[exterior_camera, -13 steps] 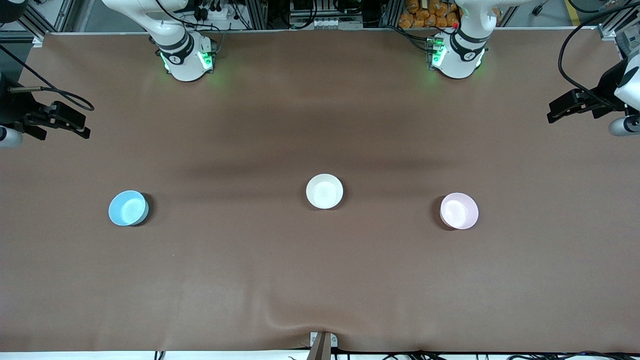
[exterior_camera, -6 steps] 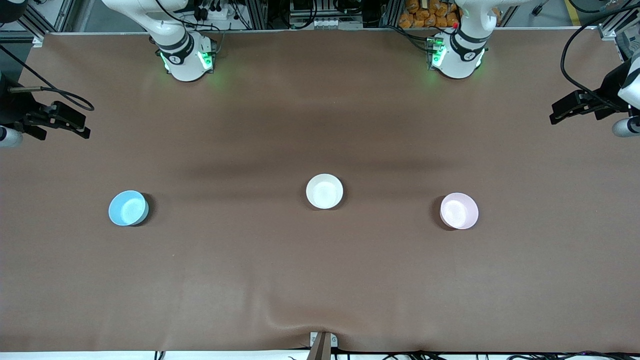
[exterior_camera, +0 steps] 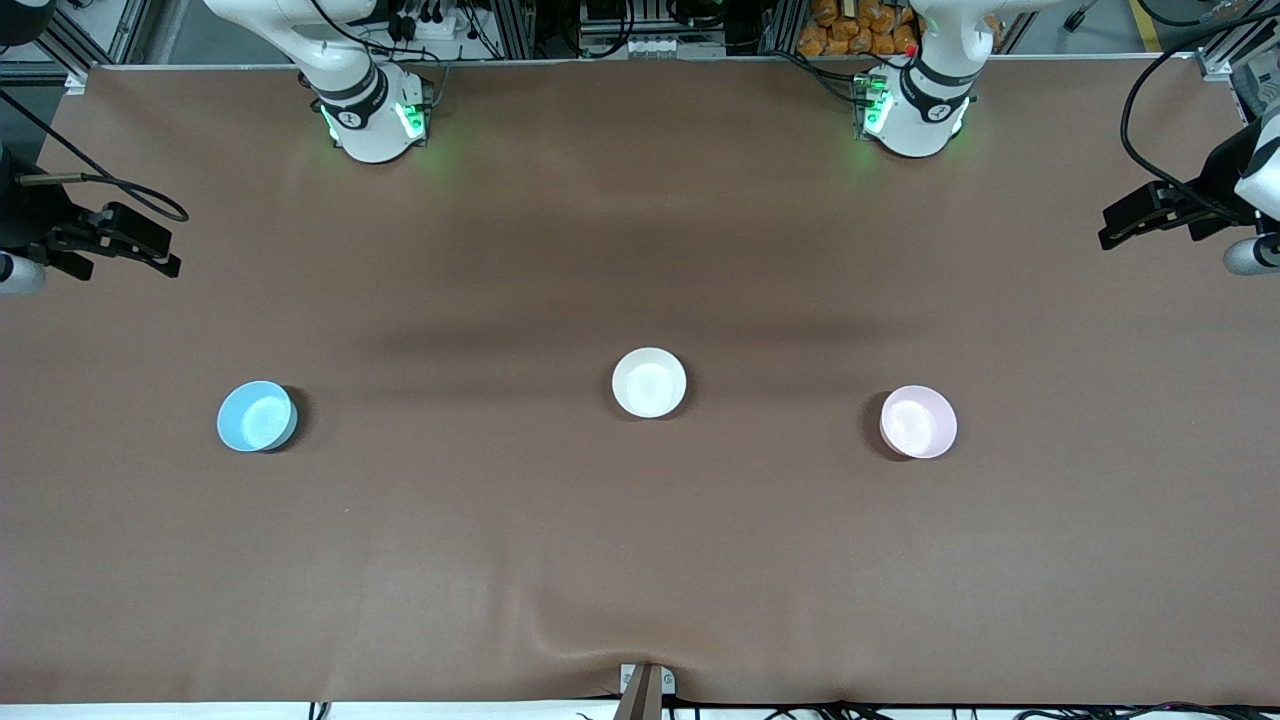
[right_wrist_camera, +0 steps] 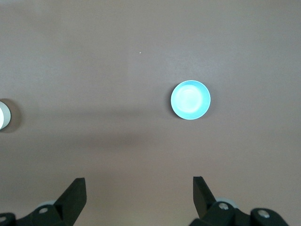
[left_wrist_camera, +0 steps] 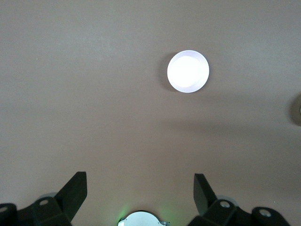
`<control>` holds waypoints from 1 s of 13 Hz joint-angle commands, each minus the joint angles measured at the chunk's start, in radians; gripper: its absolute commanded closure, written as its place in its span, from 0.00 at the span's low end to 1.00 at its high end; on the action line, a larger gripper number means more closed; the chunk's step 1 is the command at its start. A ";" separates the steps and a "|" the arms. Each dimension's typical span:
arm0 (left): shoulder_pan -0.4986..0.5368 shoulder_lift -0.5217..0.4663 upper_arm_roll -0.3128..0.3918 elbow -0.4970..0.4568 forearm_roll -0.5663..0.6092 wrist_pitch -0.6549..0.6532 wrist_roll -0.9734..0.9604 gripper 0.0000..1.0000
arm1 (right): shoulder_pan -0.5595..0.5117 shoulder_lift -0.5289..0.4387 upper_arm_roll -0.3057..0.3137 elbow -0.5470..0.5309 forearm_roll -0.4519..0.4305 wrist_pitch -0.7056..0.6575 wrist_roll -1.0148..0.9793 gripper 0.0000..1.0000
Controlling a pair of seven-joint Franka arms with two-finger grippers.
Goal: Stack pink and blue bowls on white bowl
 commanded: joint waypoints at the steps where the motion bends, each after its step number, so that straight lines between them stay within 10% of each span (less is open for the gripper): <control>1: 0.011 -0.010 -0.005 -0.016 -0.011 0.020 0.020 0.00 | 0.008 -0.002 -0.006 0.003 0.009 -0.004 0.013 0.00; 13: 0.011 0.009 0.000 -0.017 -0.011 0.058 0.052 0.00 | 0.006 -0.002 -0.006 0.003 0.009 -0.005 0.013 0.00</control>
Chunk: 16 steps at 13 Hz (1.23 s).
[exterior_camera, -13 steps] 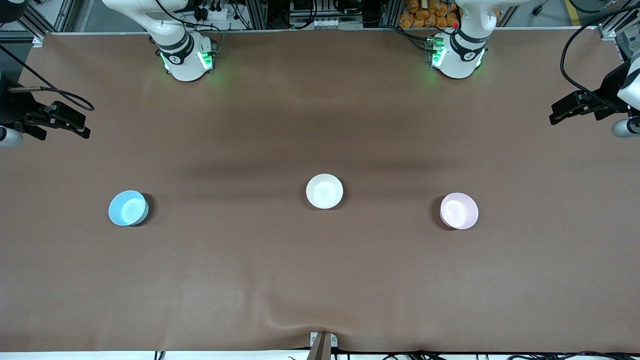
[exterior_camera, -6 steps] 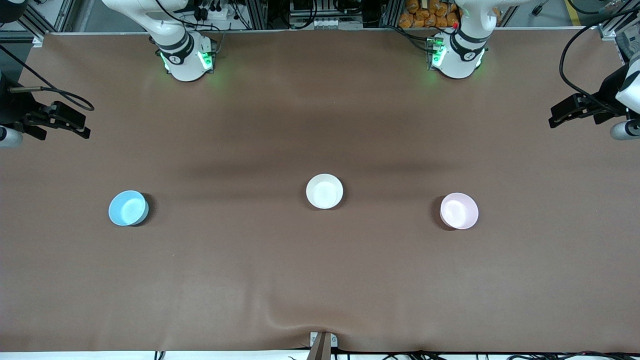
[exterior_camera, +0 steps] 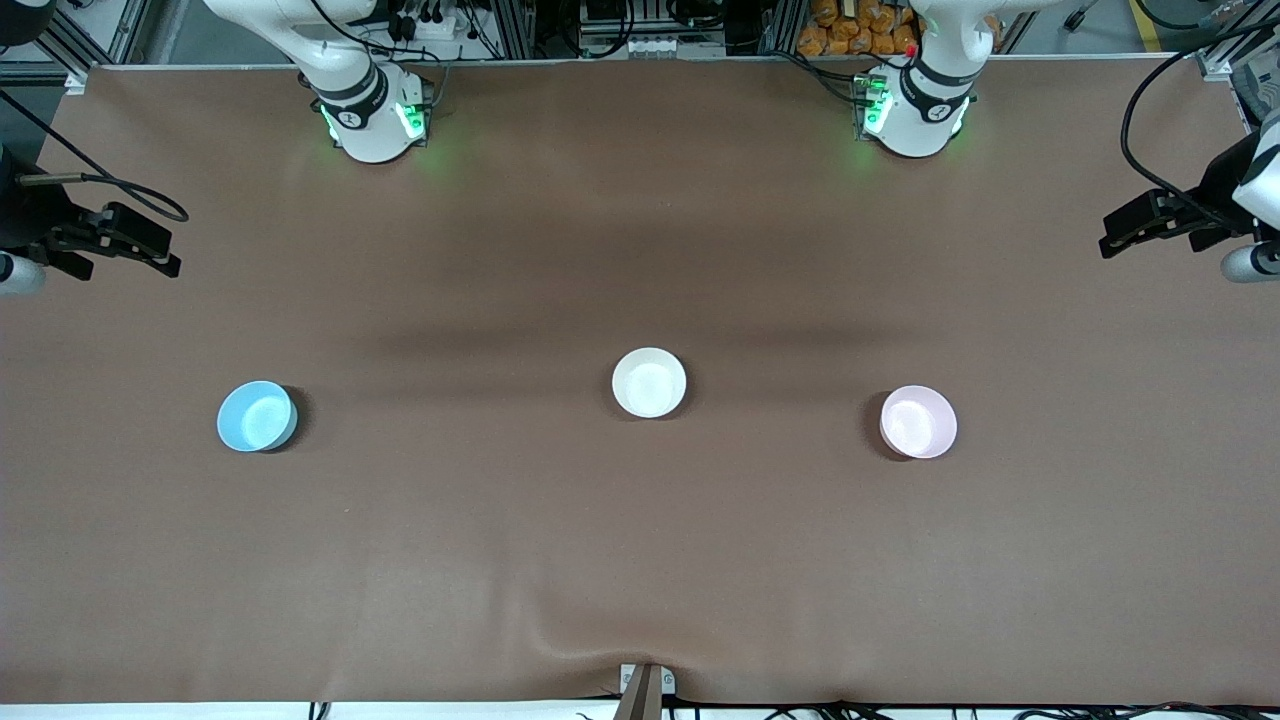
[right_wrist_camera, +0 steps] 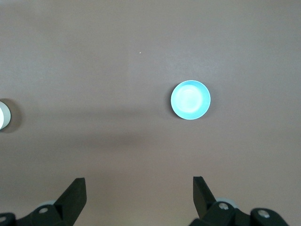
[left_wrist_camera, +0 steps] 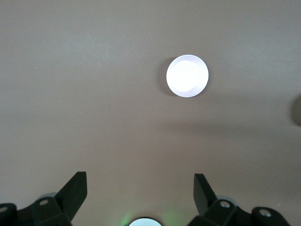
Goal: Stack pink and blue bowls on white bowl
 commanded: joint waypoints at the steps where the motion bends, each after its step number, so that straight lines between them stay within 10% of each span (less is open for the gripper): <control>1: 0.007 0.005 -0.001 -0.005 -0.011 0.023 0.017 0.00 | 0.008 -0.002 -0.006 0.003 0.009 -0.005 0.013 0.00; 8: -0.012 0.104 -0.029 -0.013 -0.011 0.100 0.002 0.00 | 0.008 -0.002 -0.006 0.001 0.009 -0.008 0.013 0.00; 13: -0.019 0.181 -0.072 -0.304 -0.012 0.596 -0.038 0.00 | 0.008 -0.002 -0.006 0.001 0.009 -0.008 0.013 0.00; 16: -0.022 0.337 -0.073 -0.312 -0.014 0.750 -0.040 0.00 | 0.008 -0.002 -0.006 0.001 0.009 -0.007 0.013 0.00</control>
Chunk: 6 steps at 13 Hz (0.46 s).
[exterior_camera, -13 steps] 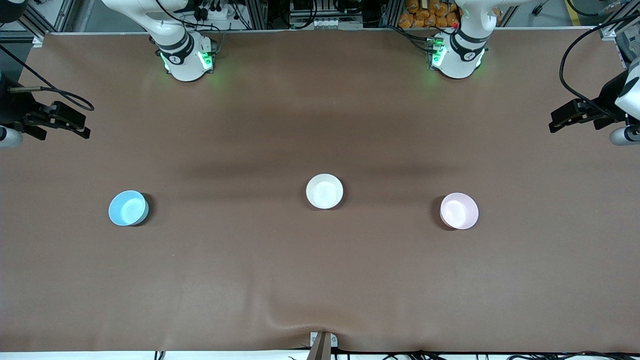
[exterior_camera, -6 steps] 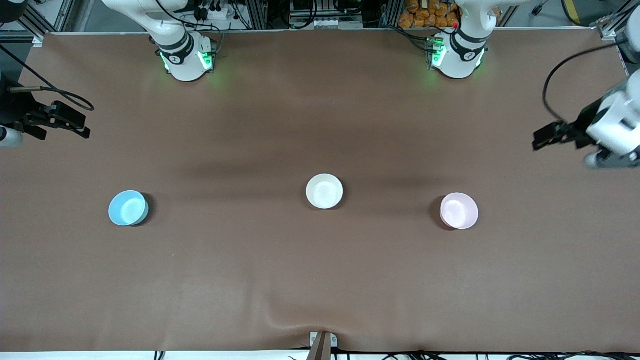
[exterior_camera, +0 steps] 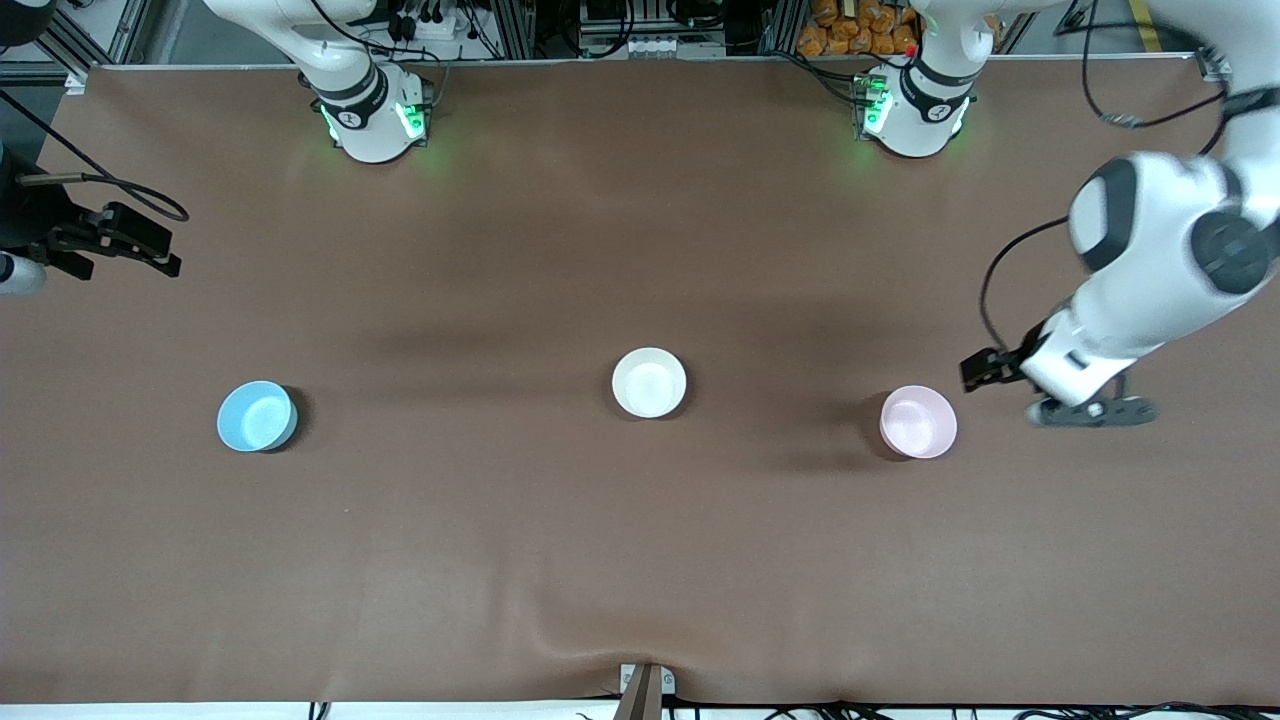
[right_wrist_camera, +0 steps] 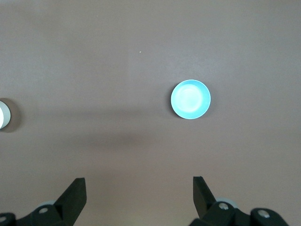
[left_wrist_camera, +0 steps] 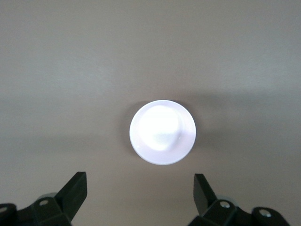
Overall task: Stack pink and blue bowls on white bowl
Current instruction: 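Move the left gripper down to the pink bowl's rim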
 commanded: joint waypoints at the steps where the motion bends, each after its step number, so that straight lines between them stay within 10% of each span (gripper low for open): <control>1: 0.002 0.121 -0.003 0.001 -0.014 0.134 -0.005 0.00 | 0.008 -0.002 -0.006 0.001 0.009 -0.006 0.013 0.00; 6: 0.010 0.241 -0.002 -0.013 -0.011 0.262 0.015 0.10 | 0.008 -0.002 -0.006 0.001 0.009 -0.005 0.013 0.00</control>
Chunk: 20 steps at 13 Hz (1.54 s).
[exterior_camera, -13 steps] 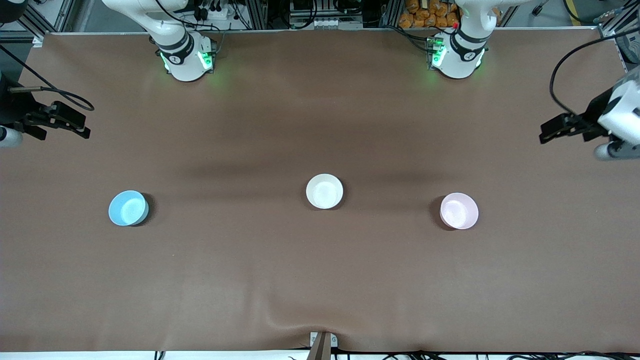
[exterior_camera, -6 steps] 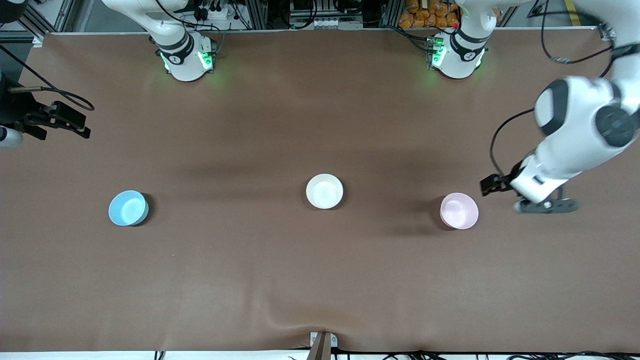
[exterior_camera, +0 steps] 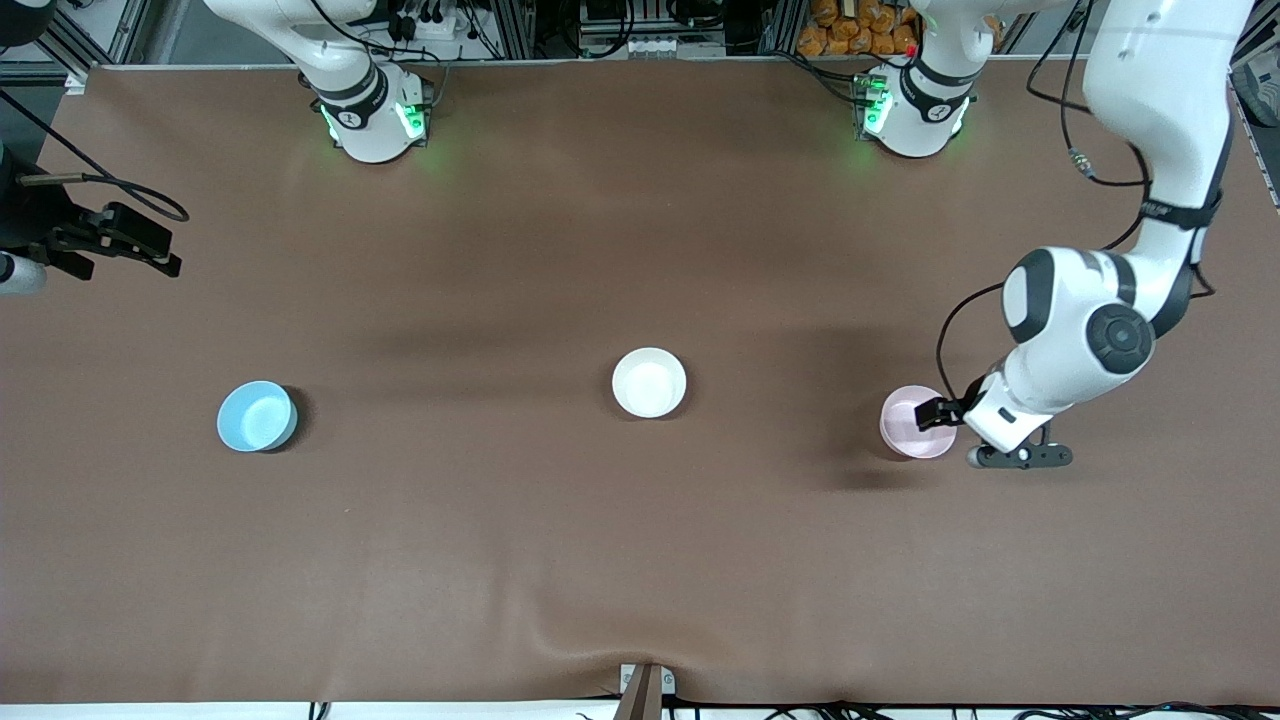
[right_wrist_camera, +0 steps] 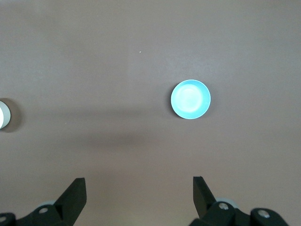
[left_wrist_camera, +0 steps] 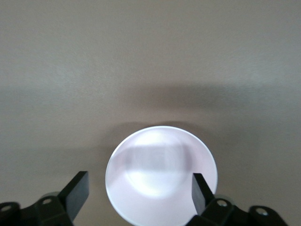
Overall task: Stack pink and blue bowls on white bowl
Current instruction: 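Move the left gripper down to the pink bowl's rim, then close the left gripper on the pink bowl's rim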
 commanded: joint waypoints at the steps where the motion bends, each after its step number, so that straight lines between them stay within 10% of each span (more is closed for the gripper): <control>1: 0.007 0.015 0.000 -0.010 -0.011 0.024 0.013 0.14 | 0.008 -0.002 -0.006 0.002 0.009 -0.005 0.013 0.00; 9: 0.047 0.007 0.000 -0.061 -0.002 0.024 0.015 0.32 | 0.006 -0.002 -0.006 0.002 0.009 -0.005 0.013 0.00; 13: 0.071 0.015 -0.002 -0.070 -0.002 0.024 0.015 0.95 | 0.005 -0.002 -0.006 0.002 0.009 -0.005 0.013 0.00; 20: 0.091 -0.051 -0.011 -0.089 -0.005 0.015 0.007 1.00 | 0.005 -0.001 -0.006 0.002 0.009 -0.005 0.013 0.00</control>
